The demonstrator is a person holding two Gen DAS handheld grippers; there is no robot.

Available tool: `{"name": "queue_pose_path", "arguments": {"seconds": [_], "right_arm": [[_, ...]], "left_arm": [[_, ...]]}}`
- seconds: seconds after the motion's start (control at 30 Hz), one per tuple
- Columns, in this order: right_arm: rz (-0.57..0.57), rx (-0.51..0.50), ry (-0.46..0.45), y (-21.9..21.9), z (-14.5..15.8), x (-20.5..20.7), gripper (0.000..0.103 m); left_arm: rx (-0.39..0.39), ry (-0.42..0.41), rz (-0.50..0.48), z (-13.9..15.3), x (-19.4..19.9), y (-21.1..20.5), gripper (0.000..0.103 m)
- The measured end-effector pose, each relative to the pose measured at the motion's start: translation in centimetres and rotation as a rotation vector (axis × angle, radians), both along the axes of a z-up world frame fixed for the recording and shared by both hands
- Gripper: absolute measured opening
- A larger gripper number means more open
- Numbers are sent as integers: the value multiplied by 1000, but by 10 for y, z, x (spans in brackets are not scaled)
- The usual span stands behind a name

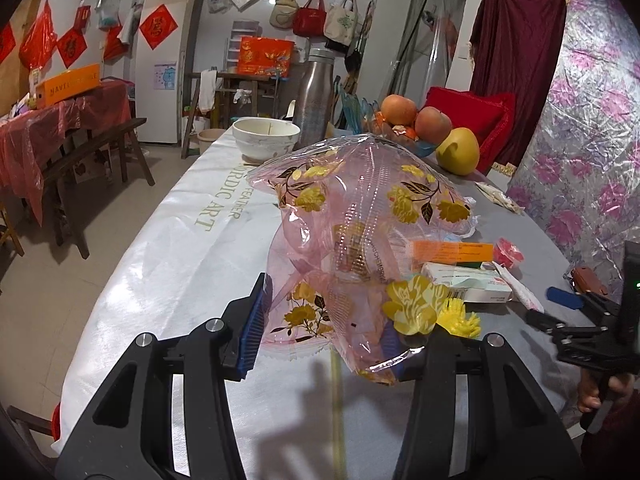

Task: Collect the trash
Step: 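Grasp the white paper napkin with the right tool while the left tool holds the candy bag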

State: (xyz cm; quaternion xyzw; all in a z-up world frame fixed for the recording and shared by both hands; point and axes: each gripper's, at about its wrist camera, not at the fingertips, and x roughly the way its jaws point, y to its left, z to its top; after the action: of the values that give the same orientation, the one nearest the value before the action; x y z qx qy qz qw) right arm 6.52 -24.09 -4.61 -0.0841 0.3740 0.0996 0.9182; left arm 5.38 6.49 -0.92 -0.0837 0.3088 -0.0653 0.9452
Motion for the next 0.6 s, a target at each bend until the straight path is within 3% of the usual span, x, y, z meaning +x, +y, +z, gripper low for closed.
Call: {"name": "queue_pose_path", "arguments": {"seconds": [0.03, 0.1, 0.17, 0.23, 0.37, 0.47, 0.6], "right_arm": [[2, -31, 6, 4, -4, 2, 65], [-9, -61, 26, 8, -10, 7, 40], [-11, -10, 43, 3, -10, 9, 2], [-71, 13, -18, -5, -1, 2, 2], [-73, 165, -109, -23, 29, -21, 2], [-11, 285, -160, -29, 56, -42, 2], [93, 386, -153, -20, 74, -52, 3]], "left_arm": [[-4, 0, 0, 0, 0, 1, 49], [-11, 1, -1, -1, -2, 5, 49], [-16, 3, -3, -2, -3, 8, 49], [-17, -2, 1, -1, -6, 11, 49], [-30, -18, 12, 4, -15, 20, 49], [-28, -45, 27, 13, -26, 29, 49], [1, -80, 67, 26, -41, 46, 49]]}}
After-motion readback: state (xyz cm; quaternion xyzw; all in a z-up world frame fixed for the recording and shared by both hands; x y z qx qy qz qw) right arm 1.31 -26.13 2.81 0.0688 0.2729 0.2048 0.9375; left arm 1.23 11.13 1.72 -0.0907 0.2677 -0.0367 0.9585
